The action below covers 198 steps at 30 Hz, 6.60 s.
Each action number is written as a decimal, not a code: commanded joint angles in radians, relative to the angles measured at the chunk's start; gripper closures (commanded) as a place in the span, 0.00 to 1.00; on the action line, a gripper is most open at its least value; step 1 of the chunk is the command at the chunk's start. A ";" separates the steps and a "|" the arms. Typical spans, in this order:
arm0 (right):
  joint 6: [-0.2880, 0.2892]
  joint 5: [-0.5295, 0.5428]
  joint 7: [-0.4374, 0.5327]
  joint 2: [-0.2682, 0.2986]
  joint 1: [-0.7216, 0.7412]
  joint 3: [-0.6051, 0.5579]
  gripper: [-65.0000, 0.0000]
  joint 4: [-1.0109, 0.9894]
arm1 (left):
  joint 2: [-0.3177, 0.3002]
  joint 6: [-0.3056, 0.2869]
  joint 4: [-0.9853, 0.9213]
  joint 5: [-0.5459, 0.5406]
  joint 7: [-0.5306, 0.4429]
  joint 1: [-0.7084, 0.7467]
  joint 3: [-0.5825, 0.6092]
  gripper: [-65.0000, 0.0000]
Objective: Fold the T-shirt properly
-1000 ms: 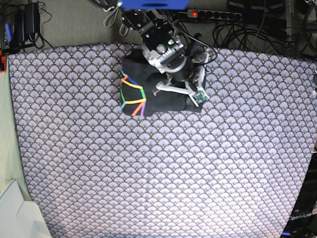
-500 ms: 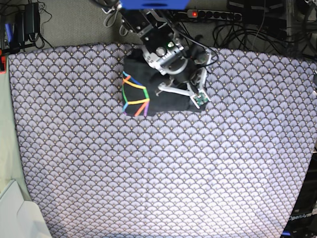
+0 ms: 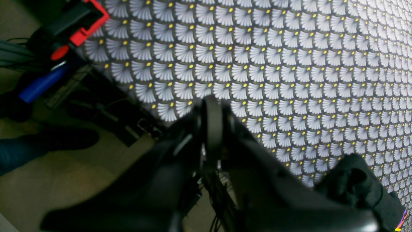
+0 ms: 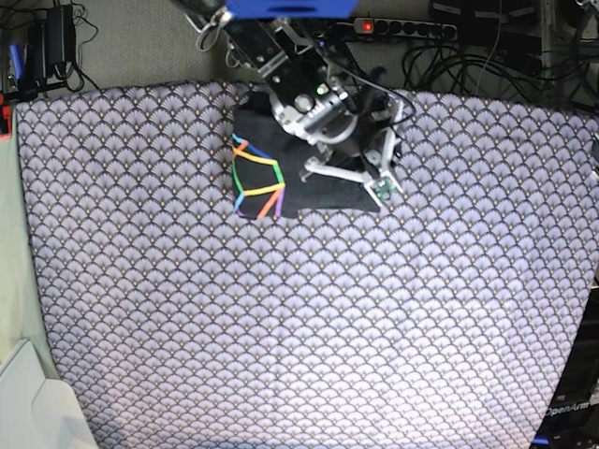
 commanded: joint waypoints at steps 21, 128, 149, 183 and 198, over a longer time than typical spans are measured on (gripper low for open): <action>0.002 0.007 0.041 0.180 -0.029 0.211 0.59 0.289 | -0.016 0.018 0.012 -0.024 -0.009 0.002 -0.001 1.00; 0.003 0.005 0.320 0.323 -0.221 0.656 0.58 0.367 | 0.271 0.018 -0.336 -0.058 -0.228 -0.287 0.968 0.13; 0.003 0.005 0.320 0.323 -0.202 0.658 0.58 0.367 | 0.271 0.018 -0.405 -0.051 -0.221 -0.274 0.970 0.81; 0.003 0.004 0.320 0.363 -0.218 1.015 0.58 0.349 | 0.254 0.024 -0.295 0.694 -0.224 -0.569 1.521 1.00; 0.003 0.004 0.319 0.363 -0.270 1.078 0.58 0.349 | 0.388 0.026 -0.550 0.979 -0.369 -0.719 1.835 1.00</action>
